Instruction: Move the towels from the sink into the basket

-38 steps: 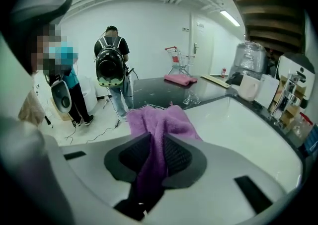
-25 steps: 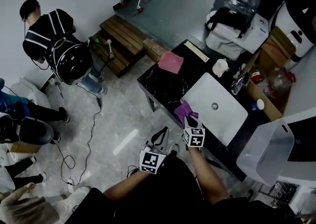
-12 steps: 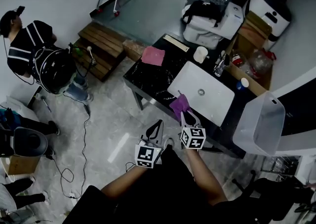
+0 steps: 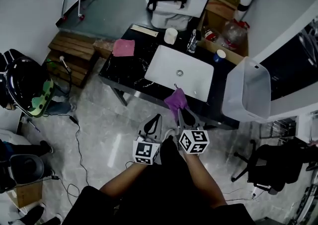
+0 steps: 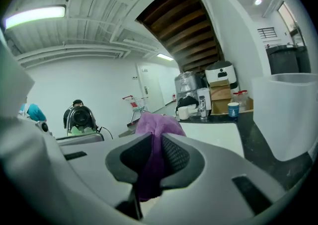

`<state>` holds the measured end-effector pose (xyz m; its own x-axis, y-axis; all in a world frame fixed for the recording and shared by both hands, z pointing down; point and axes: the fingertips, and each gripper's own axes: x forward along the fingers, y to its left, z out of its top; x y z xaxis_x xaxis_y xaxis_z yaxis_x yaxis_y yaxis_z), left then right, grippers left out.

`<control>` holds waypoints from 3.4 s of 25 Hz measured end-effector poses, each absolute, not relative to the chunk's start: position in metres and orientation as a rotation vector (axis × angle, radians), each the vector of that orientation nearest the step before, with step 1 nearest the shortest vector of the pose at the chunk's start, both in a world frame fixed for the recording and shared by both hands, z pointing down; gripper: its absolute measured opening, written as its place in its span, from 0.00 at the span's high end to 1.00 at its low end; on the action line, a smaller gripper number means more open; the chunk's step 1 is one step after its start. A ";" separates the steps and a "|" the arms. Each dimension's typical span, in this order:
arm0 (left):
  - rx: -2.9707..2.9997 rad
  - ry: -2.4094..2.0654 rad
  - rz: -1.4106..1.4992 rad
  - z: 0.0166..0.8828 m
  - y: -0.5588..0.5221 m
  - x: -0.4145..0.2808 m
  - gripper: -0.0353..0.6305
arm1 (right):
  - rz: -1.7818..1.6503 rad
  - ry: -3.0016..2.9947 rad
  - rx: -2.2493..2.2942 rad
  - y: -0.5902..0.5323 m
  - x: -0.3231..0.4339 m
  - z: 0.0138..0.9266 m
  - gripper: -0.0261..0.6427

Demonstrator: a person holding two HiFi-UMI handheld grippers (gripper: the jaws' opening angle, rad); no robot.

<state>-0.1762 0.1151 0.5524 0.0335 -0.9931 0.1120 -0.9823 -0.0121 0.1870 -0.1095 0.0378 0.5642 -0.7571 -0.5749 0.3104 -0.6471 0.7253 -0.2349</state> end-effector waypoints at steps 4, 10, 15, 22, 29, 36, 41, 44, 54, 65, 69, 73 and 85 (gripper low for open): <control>2.167 -1.969 -0.080 0.548 0.104 -0.147 0.94 | 0.503 -2.717 1.078 0.038 -0.075 0.552 0.86; 2.288 -1.873 -0.055 0.539 0.073 -0.101 0.94 | 0.507 -2.713 1.231 0.021 -0.027 0.538 0.86; 2.364 -1.855 -0.082 0.512 0.031 -0.070 0.94 | 0.469 -2.726 1.327 -0.003 0.016 0.514 0.86; 2.493 -1.767 -0.068 0.483 -0.010 -0.001 0.94 | 0.453 -2.754 1.451 -0.044 0.080 0.474 0.86; 2.562 -1.714 -0.116 0.460 -0.050 0.054 0.94 | 0.360 -2.775 1.465 -0.084 0.118 0.454 0.86; 2.546 -1.712 -0.141 0.455 -0.091 0.103 0.94 | 0.333 -2.834 1.416 -0.127 0.160 0.439 0.86; 2.524 -1.757 -0.151 0.450 -0.118 0.129 0.94 | 0.333 -2.855 1.373 -0.156 0.189 0.439 0.86; 2.517 -1.789 -0.152 0.446 -0.131 0.138 0.94 | 0.332 -2.864 1.348 -0.173 0.202 0.440 0.86; 2.475 -1.846 -0.125 0.442 -0.167 0.150 0.94 | 0.351 -2.831 1.326 -0.217 0.225 0.451 0.86; 2.500 -1.746 -0.164 0.434 -0.229 0.147 0.94 | 0.401 -2.683 1.307 -0.281 0.233 0.483 0.86; 2.506 -1.710 -0.162 0.436 -0.246 0.138 0.94 | 0.480 -2.646 1.331 -0.302 0.228 0.495 0.86; 2.512 -1.689 -0.171 0.435 -0.264 0.124 0.94 | 0.491 -2.589 1.341 -0.321 0.220 0.507 0.86; 2.503 -1.616 -0.151 0.451 -0.302 0.107 0.94 | 0.626 -2.393 1.399 -0.374 0.205 0.571 0.85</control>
